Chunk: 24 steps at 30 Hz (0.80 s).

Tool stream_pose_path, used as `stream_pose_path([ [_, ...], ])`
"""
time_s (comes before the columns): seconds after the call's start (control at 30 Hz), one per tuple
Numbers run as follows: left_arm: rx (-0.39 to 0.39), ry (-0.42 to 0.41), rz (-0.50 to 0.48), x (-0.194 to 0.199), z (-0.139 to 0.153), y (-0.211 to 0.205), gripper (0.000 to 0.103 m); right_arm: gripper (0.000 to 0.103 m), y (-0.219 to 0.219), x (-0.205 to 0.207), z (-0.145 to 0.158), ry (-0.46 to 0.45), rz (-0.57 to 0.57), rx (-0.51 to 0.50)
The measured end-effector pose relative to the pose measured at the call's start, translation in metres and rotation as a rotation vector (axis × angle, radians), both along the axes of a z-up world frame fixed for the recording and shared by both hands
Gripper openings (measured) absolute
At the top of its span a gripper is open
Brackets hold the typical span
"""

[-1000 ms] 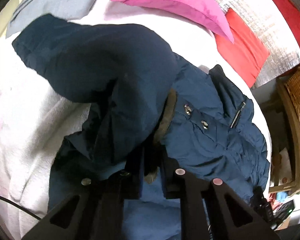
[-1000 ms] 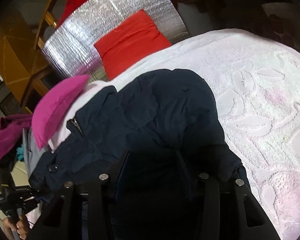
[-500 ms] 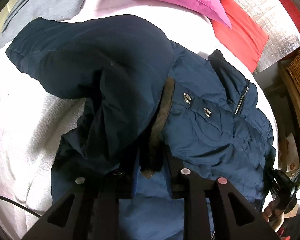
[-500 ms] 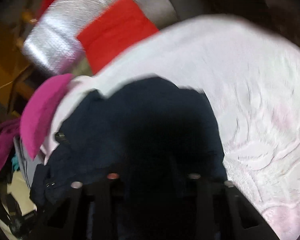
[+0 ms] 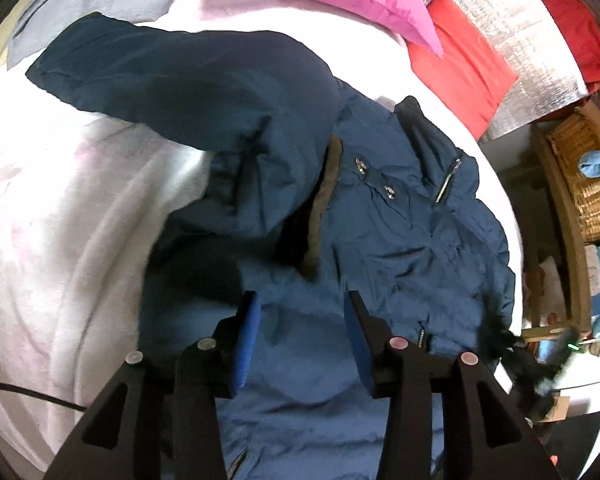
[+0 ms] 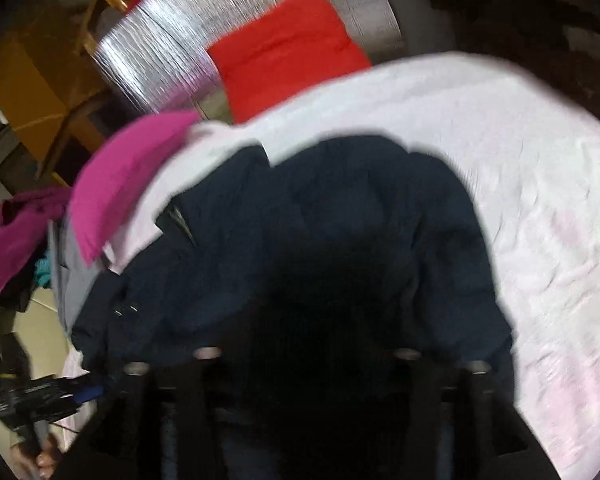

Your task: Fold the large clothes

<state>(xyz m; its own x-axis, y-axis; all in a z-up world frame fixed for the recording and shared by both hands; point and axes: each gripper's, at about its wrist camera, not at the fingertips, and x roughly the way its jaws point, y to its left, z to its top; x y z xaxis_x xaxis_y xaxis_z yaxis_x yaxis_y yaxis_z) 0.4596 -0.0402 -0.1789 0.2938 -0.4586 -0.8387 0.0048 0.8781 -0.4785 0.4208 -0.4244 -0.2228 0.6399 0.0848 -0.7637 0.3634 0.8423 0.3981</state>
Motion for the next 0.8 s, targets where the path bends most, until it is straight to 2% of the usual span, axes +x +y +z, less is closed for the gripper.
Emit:
stream_pose_path([
  [0.13, -0.077, -0.017, 0.026, 0.005, 0.01, 0.032, 0.046, 0.057, 0.01, 0.001, 0.002, 0.007, 0.019, -0.045],
  [0.2, -0.11, -0.031, 0.071, 0.01, 0.015, 0.052, 0.049, 0.052, 0.013, -0.004, 0.013, -0.026, 0.022, -0.059],
  [0.27, -0.136, -0.045, 0.136, 0.015, 0.019, 0.073, 0.06, 0.052, 0.019, -0.007, 0.027, -0.081, 0.039, -0.078],
  [0.37, -0.167, -0.051, 0.251, 0.023, 0.017, 0.1, 0.062, 0.052, 0.03, -0.006, 0.036, -0.125, 0.077, -0.061],
  [0.43, -0.214, -0.044, 0.306, 0.028, 0.011, 0.115, 0.063, 0.052, 0.038, 0.001, 0.034, -0.118, 0.112, -0.037],
  [0.53, -0.284, -0.018, 0.34, 0.037, 0.0, 0.122, 0.063, 0.052, 0.045, 0.011, 0.02, -0.088, 0.138, -0.013],
  [0.63, -0.305, -0.015, 0.359, 0.043, -0.006, 0.12, 0.063, 0.052, 0.047, 0.021, 0.0, -0.018, 0.144, 0.002],
  [0.8, -0.346, -0.007, 0.375, 0.056, -0.014, 0.116, 0.063, 0.051, 0.039, 0.013, 0.002, -0.063, 0.127, 0.055],
])
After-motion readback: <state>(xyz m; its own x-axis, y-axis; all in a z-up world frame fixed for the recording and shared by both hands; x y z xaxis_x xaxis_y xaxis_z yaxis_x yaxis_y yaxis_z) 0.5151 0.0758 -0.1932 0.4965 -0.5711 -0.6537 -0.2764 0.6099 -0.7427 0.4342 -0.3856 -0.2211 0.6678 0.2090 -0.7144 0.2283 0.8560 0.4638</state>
